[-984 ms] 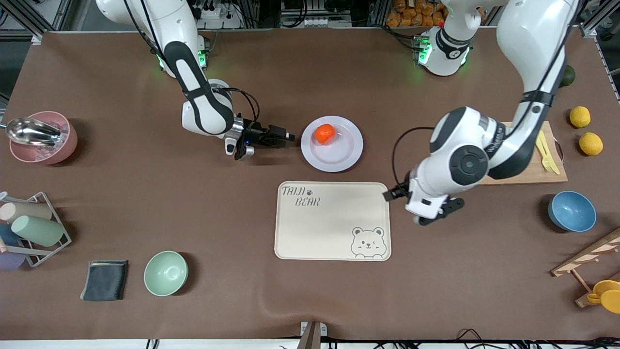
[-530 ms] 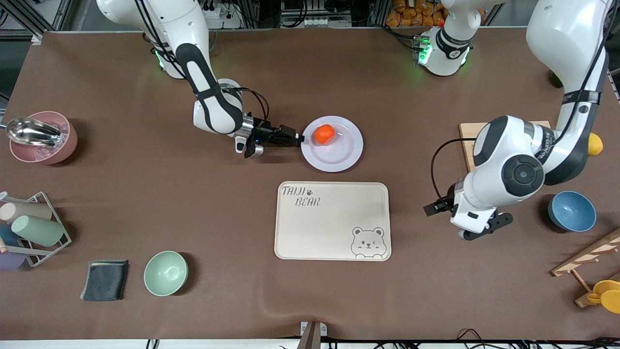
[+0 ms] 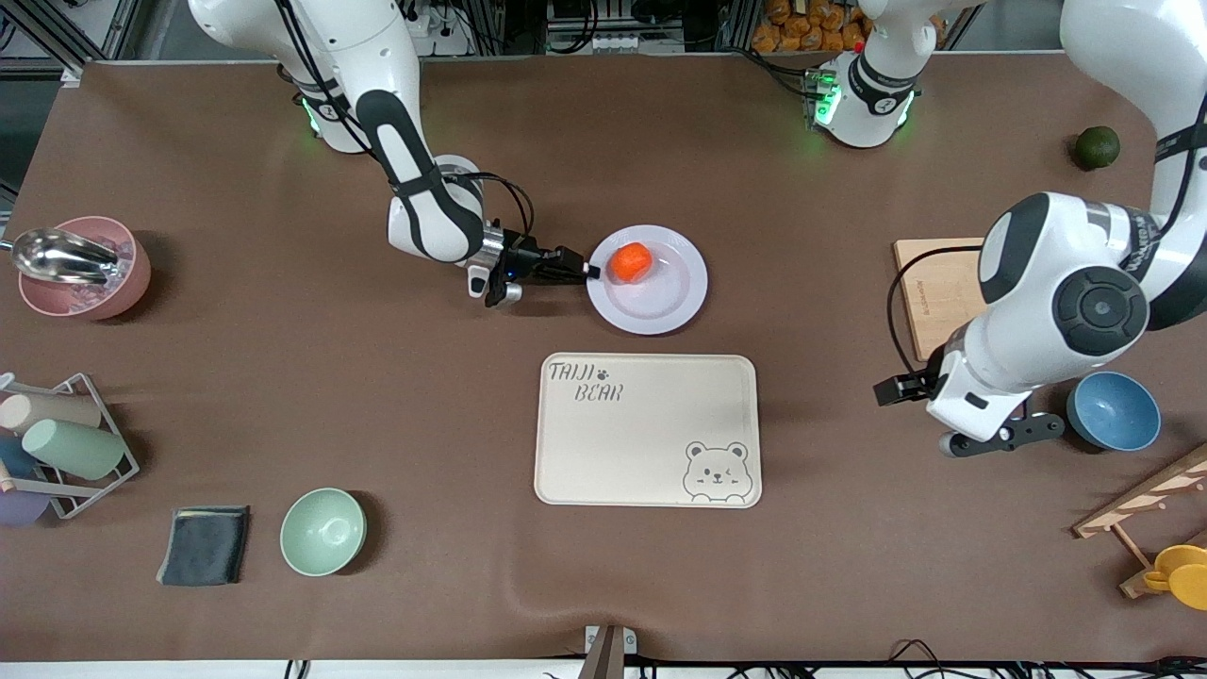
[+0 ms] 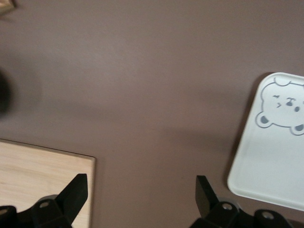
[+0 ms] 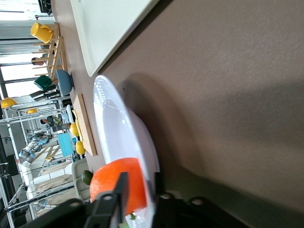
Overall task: Place orange and plate with both arms
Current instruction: 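Slide the white plate onto the bear tray with the right gripper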
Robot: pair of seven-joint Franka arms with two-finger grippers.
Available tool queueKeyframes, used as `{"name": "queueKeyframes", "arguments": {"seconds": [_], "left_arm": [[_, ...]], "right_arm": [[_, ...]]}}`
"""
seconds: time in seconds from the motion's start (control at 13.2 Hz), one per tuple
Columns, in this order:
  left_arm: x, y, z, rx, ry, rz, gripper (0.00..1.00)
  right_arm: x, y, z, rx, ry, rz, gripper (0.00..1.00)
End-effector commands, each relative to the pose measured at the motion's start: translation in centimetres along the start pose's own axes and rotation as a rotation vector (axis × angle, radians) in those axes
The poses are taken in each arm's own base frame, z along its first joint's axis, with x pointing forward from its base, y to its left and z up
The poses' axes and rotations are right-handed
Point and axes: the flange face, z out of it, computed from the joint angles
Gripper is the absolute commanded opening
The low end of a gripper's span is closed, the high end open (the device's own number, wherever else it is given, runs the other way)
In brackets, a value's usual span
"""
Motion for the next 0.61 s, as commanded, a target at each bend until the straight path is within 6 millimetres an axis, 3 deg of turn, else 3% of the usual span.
{"name": "queueKeyframes", "arguments": {"seconds": [0.0, 0.08, 0.3, 0.53], "left_arm": [[-2.2, -1.8, -2.6, 0.021, 0.011, 0.072, 1.00], [-2.6, -3.0, -3.6, -0.005, 0.010, 0.086, 1.00], [-4.8, -5.6, -7.4, -0.040, -0.005, 0.128, 1.00], [-7.8, -7.9, -12.3, -0.035, -0.008, 0.193, 1.00]], "right_arm": [[-0.1, -0.4, 0.9, -0.002, 0.021, -0.012, 0.08], [-0.1, -0.4, 1.0, -0.002, 0.021, -0.012, 0.00], [0.4, -0.8, 0.7, 0.011, 0.030, -0.006, 0.00], [0.9, -3.2, 0.0, 0.071, 0.068, 0.009, 0.00]]}}
